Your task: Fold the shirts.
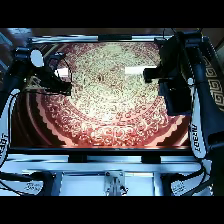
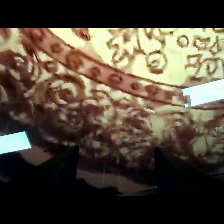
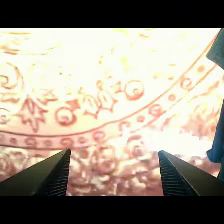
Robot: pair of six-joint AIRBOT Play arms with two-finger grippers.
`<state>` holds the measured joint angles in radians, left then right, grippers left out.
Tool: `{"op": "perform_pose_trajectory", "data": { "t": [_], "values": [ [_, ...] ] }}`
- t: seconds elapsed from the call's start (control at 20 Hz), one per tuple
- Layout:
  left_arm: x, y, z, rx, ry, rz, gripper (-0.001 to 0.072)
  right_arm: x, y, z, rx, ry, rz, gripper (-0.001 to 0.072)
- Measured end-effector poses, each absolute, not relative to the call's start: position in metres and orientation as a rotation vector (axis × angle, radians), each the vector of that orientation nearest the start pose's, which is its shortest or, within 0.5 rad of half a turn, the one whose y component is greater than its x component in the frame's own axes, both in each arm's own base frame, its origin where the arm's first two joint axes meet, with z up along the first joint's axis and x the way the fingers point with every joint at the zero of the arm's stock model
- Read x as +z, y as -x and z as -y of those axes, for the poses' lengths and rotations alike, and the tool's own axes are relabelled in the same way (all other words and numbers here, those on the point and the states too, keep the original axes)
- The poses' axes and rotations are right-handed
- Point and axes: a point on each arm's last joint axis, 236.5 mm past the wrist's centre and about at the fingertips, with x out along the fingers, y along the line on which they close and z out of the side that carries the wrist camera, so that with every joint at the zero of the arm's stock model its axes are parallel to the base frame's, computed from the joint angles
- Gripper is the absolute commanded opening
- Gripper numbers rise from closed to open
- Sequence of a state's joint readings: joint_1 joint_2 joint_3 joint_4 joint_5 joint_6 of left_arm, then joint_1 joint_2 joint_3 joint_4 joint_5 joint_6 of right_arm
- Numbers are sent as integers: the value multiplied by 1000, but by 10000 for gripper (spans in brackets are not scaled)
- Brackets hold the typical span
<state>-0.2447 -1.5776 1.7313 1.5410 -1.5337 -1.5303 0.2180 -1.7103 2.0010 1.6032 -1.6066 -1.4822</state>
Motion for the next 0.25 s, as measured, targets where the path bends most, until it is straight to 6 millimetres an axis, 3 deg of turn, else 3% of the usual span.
{"op": "perform_pose_trajectory", "data": {
  "t": [0.25],
  "values": [
    [61,-420,114,-261,-179,-1375,559,87,-458,-111,163,54,-1331,662]
  ]
}}
